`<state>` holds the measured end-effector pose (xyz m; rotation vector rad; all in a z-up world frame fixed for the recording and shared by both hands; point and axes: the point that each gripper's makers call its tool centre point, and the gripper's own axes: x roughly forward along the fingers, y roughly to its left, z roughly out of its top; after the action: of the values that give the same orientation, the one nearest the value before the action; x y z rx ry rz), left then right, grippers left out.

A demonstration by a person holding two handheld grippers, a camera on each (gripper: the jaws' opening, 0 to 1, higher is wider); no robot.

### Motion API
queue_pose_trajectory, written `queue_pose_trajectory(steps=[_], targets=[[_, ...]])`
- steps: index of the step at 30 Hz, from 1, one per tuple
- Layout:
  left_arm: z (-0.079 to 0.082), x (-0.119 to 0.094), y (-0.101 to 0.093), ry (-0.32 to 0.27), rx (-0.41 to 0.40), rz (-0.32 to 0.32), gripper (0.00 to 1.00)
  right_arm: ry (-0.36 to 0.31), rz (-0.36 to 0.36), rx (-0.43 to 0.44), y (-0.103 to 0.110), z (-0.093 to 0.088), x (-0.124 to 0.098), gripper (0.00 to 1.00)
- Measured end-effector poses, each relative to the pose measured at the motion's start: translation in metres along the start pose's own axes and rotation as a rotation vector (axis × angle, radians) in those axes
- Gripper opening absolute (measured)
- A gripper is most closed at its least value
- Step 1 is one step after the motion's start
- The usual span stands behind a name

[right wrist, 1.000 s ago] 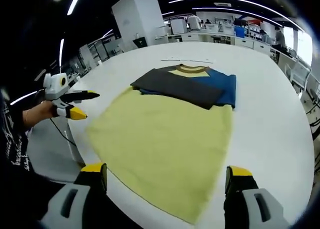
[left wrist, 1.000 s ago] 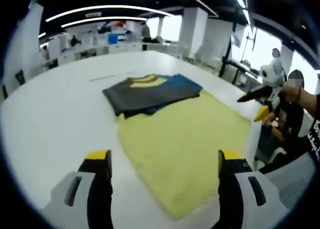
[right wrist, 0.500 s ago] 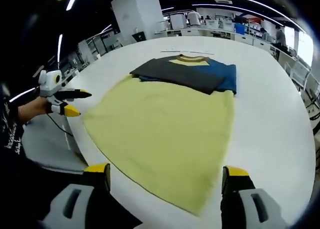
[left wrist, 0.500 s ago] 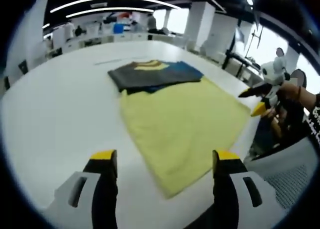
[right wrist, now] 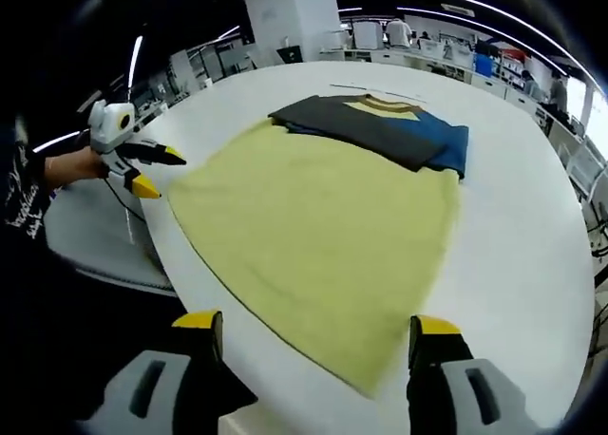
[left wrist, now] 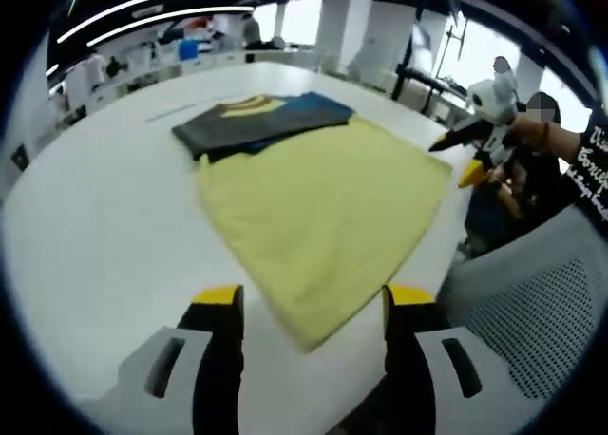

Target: Fold the garment on the visible template until the final outline fits inside the template.

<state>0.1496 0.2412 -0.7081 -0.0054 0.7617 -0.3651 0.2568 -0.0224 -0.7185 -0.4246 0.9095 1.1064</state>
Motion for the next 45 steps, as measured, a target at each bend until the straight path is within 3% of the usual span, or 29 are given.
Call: queue_pose_trajectory(steps=[19, 29, 45], targets=[[-0.003, 0.009, -0.010, 0.044, 0.096, -0.045, 0.44, 0.087, -0.004, -0.110, -0.011, -0.014, 0.000, 0.61], [-0.011, 0.010, -0.011, 0.075, 0.095, -0.062, 0.41, 0.103, -0.008, -0.123, -0.016, -0.016, 0.000, 0.55], [-0.016, 0.012, -0.007, 0.101, 0.149, -0.044, 0.33, 0.148, -0.038, -0.221, -0.022, -0.020, 0.001, 0.47]])
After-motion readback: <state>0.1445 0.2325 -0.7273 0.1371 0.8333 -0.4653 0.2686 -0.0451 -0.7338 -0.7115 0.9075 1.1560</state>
